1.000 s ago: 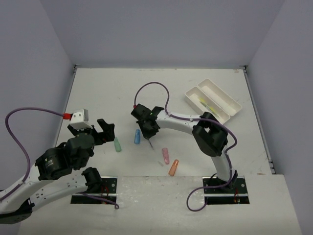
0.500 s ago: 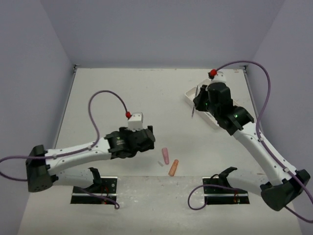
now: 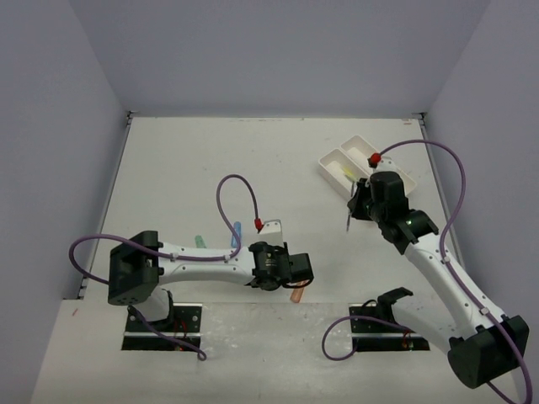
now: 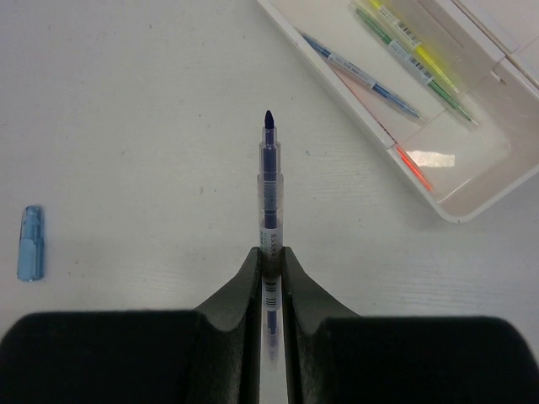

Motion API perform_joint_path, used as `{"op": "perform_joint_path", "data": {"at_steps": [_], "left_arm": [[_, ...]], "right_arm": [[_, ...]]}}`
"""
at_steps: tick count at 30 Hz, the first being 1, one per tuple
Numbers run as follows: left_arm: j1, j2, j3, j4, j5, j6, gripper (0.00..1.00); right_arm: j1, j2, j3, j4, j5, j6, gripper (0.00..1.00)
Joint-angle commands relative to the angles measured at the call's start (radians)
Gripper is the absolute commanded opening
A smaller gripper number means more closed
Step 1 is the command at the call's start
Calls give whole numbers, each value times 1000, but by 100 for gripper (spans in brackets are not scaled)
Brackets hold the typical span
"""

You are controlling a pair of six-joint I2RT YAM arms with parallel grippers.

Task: Sort the stationery into containers
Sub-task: Close the pen cap on the pen.

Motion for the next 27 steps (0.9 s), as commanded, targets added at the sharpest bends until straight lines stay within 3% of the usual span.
{"op": "perform_joint_path", "data": {"at_steps": [1,8,27], "left_arm": [[1,17,15,-4,13,-138,38],[1,31,2,-40,46,-289,26],[38,152,23,-31,72,-270,31]], "right_arm": [[-7,-21,11,53,-29,-23,0],[-8,-47,-1,54,-35,-25,0],[-9,-70,-24,85,-61,-43,0]]}}
